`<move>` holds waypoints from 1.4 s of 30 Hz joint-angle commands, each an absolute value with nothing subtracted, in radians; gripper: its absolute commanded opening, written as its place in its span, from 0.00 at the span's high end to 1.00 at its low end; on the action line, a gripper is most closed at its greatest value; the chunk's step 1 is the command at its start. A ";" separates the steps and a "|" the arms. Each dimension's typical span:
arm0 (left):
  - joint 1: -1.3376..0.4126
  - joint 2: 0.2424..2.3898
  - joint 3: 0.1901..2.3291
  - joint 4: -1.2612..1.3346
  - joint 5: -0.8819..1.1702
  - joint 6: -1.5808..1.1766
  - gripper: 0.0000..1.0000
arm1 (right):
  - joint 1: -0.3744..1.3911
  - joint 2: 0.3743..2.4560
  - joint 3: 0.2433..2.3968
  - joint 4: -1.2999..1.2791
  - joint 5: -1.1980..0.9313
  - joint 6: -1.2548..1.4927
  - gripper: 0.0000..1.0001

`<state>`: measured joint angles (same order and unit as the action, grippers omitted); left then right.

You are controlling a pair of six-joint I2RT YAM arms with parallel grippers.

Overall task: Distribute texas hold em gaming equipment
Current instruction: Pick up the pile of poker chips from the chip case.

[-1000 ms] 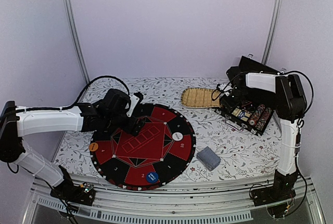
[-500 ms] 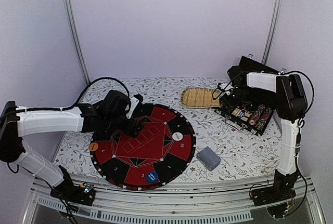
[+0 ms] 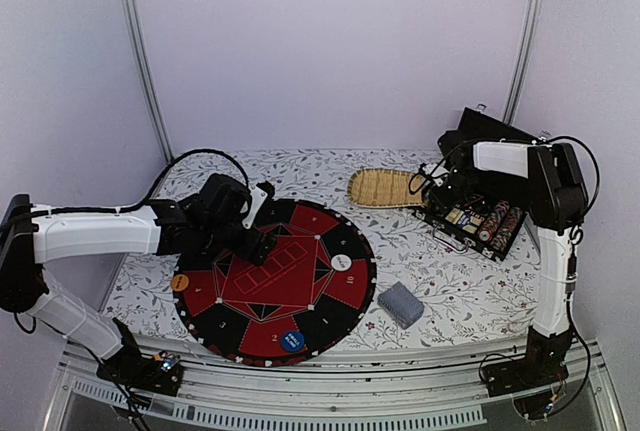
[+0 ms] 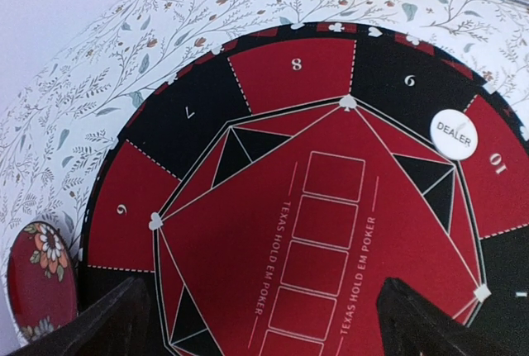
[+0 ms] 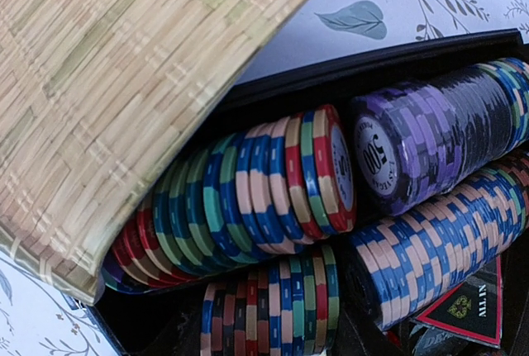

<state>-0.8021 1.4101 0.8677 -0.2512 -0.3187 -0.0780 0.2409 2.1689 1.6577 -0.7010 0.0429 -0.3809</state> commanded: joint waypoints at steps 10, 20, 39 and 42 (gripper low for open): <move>-0.790 1.257 0.810 -0.132 -0.260 -0.014 0.02 | 0.222 1.998 1.799 -0.782 0.008 -0.214 0.98; -0.826 1.242 0.851 -0.010 -0.112 0.144 0.04 | 0.262 1.829 1.686 -0.784 -0.475 0.029 0.98; -0.883 1.832 1.239 0.024 0.172 0.259 0.02 | 0.478 1.908 1.300 -0.136 -0.879 0.501 0.98; -0.888 1.908 1.288 0.025 0.164 0.271 0.02 | 0.479 1.950 1.299 -0.112 -0.878 0.525 0.98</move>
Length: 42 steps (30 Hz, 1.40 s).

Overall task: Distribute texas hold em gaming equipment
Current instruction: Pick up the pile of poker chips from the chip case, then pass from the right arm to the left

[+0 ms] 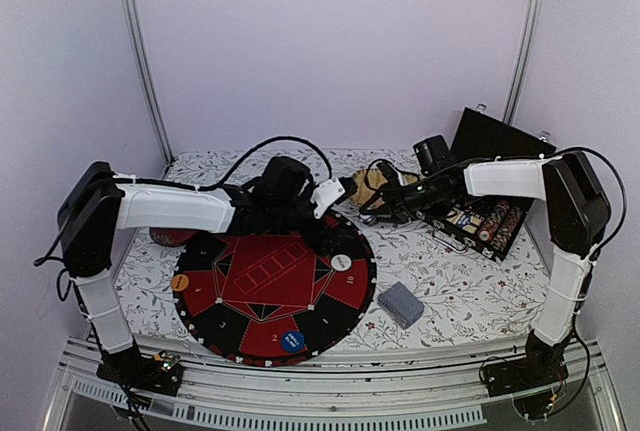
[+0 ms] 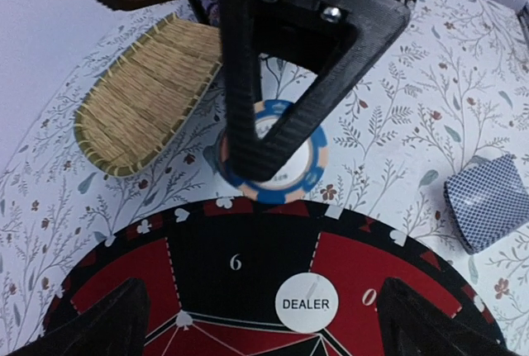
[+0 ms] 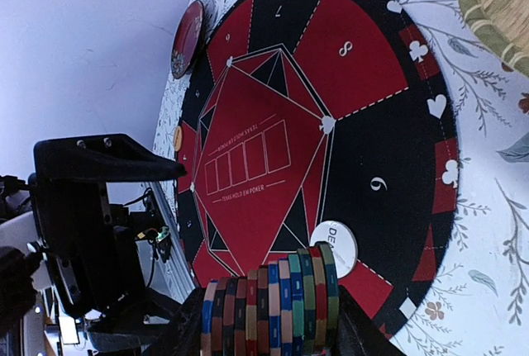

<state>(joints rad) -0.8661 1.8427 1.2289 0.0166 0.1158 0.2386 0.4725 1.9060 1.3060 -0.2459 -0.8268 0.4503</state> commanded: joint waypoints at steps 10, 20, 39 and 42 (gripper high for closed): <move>-0.881 2.134 1.492 -0.020 0.077 0.239 0.16 | 0.484 2.005 1.282 -0.059 -0.880 0.558 0.98; -0.864 2.165 1.512 0.012 0.135 0.212 0.25 | 0.513 1.994 1.264 -0.058 -0.889 0.555 0.98; -0.863 2.131 1.482 0.024 0.178 0.232 1.00 | 0.539 1.988 1.276 -0.056 -0.922 0.562 0.98; -0.863 2.112 1.458 0.045 0.182 0.232 1.00 | 0.540 1.987 1.272 -0.049 -0.933 0.566 0.98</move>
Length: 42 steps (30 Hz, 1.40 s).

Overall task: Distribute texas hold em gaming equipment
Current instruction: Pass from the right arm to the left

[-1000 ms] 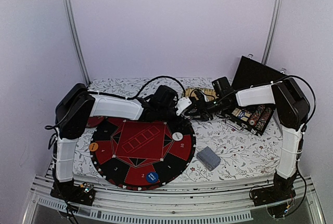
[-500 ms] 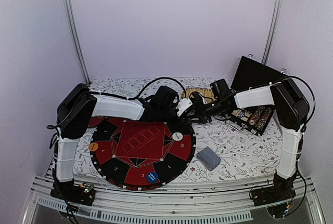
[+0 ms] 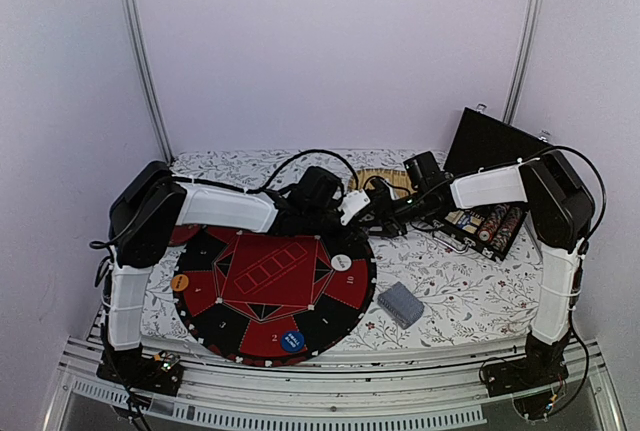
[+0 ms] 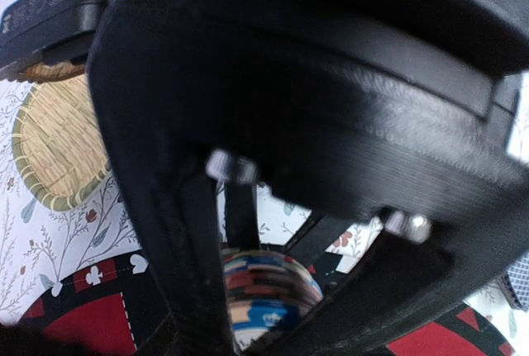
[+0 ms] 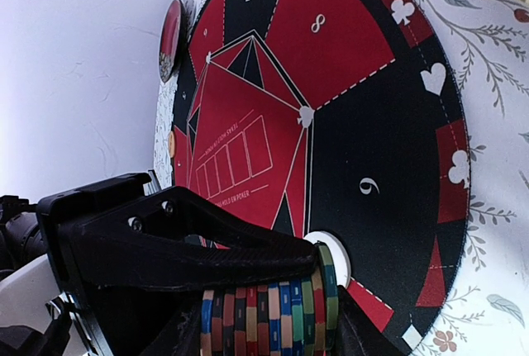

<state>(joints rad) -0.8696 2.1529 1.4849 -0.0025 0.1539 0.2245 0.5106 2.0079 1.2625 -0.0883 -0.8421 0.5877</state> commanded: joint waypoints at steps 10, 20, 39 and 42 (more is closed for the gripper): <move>-0.862 2.071 1.408 0.107 0.120 0.255 0.48 | 0.543 1.964 1.262 -0.024 -0.948 0.592 0.98; -0.862 2.041 1.362 0.149 0.182 0.273 0.51 | 0.543 1.959 1.264 -0.026 -0.953 0.594 0.98; -0.863 2.038 1.353 -0.050 0.128 0.280 1.00 | 0.544 1.969 1.252 -0.038 -0.942 0.583 0.73; -0.863 2.045 1.326 -0.045 0.131 0.266 1.00 | 0.545 1.982 1.245 -0.029 -0.940 0.586 0.62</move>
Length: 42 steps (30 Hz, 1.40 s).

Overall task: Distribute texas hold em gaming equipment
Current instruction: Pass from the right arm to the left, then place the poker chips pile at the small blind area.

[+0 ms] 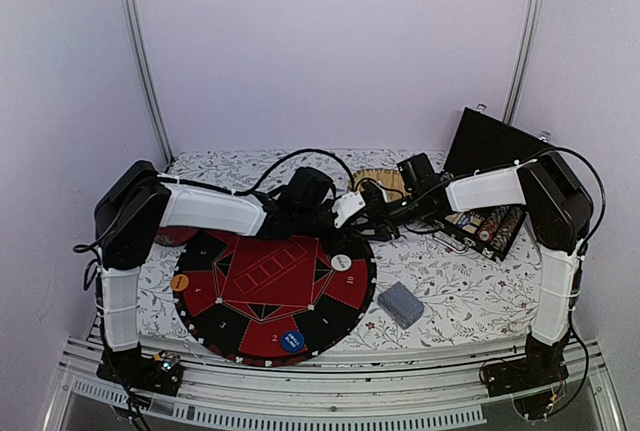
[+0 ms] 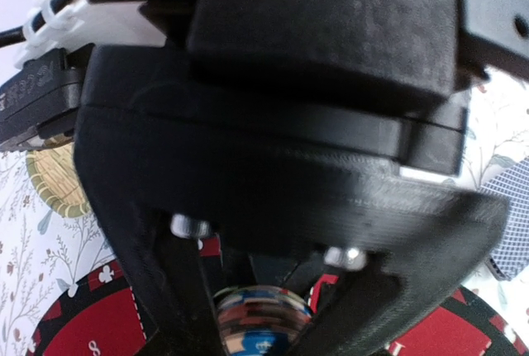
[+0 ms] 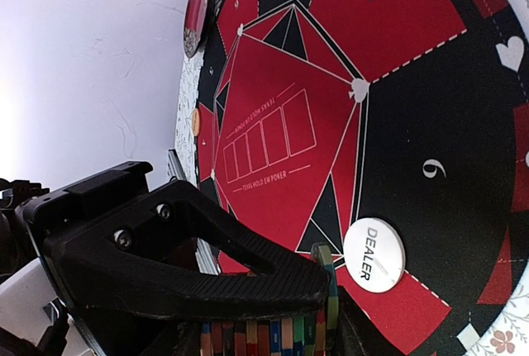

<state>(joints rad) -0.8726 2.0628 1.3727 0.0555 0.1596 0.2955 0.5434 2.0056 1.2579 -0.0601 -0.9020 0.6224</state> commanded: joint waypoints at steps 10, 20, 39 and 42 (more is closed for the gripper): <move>-0.861 2.092 1.314 -0.027 0.135 0.256 1.00 | 0.543 2.091 1.279 -0.034 -0.943 0.569 0.49; -0.850 2.102 1.305 -0.003 0.143 0.243 1.00 | 0.515 2.073 1.276 -0.064 -0.894 0.549 0.43; -1.018 1.760 1.127 -0.268 0.050 0.045 1.00 | 0.494 1.964 1.335 -0.301 -0.603 0.391 0.47; -1.104 1.798 1.137 -0.321 -0.001 0.028 1.00 | 0.494 1.908 1.308 -0.321 -0.570 0.378 0.47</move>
<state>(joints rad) -0.9955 1.7611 1.1481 -0.2188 0.0624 0.0799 0.4950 2.0209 1.3205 -0.2729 -0.6495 0.4252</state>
